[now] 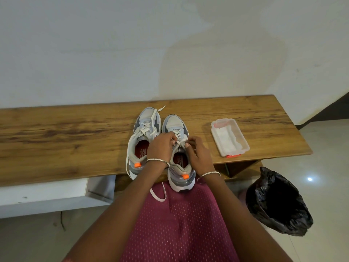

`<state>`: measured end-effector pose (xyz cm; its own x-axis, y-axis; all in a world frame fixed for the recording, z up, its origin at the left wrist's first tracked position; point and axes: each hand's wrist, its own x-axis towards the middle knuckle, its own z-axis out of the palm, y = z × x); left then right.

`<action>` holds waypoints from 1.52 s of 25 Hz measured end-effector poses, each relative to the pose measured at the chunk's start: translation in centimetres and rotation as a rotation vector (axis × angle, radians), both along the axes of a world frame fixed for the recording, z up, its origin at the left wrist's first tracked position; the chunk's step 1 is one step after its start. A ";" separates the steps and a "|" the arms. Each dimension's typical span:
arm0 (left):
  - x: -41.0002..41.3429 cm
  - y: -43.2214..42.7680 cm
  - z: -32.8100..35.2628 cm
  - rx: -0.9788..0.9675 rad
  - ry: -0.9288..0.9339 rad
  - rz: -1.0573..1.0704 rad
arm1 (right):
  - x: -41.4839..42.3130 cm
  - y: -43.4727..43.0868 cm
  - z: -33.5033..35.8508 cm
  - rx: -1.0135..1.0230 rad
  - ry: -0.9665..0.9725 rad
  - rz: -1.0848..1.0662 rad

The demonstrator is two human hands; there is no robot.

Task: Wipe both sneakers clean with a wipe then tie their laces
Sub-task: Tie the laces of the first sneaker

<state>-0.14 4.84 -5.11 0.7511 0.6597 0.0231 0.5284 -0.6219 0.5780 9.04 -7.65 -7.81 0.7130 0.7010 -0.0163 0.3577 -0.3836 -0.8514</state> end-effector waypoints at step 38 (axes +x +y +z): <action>0.3 -2.4 -0.4 -0.215 0.016 0.153 | 3.5 -0.6 1.4 -0.041 -0.224 0.065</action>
<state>0.13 2.40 -5.47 0.6412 0.7544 -0.1409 0.6173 -0.3979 0.6786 12.54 -8.20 -6.45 0.6556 0.7474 0.1076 0.5607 -0.3863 -0.7324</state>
